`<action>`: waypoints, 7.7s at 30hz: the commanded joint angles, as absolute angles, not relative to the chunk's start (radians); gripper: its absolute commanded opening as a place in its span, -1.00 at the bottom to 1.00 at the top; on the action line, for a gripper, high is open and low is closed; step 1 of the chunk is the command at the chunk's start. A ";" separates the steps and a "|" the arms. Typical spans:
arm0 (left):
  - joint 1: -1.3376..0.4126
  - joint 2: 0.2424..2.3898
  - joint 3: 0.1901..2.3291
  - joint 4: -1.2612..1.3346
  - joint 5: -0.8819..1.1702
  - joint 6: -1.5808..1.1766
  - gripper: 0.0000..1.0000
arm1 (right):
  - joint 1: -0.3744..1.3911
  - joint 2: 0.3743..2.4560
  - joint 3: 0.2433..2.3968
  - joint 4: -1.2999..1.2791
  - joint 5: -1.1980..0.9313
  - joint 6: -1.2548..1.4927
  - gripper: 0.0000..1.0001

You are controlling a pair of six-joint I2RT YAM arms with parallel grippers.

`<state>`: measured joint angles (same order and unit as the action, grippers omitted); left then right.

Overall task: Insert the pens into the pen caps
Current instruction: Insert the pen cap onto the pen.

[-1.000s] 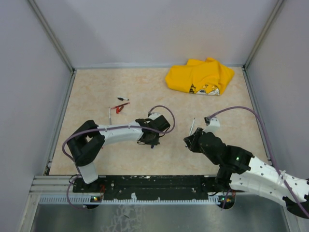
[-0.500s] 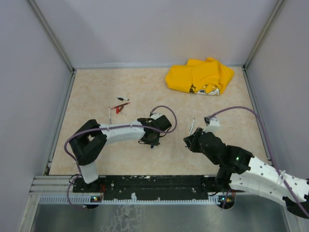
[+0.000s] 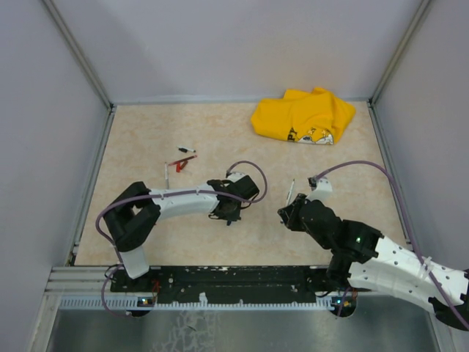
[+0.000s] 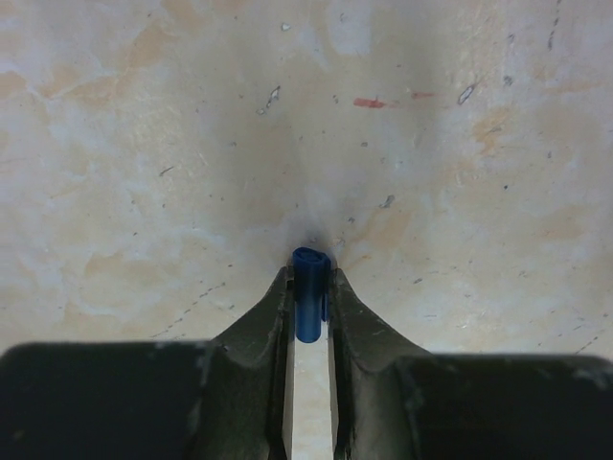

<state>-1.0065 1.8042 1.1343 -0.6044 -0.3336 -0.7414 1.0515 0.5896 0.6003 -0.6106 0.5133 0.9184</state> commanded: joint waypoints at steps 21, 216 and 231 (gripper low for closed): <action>-0.989 1.202 0.880 -0.221 -0.215 -0.624 -1.00 | 1.053 0.291 0.519 -0.373 0.373 0.677 -1.00; -0.988 0.817 0.697 0.191 0.018 -0.650 -0.75 | 1.190 0.767 0.547 0.232 0.043 0.623 -1.00; -0.988 0.803 0.692 0.193 0.005 -0.647 -0.43 | 1.190 0.773 0.550 0.230 0.043 0.623 -1.00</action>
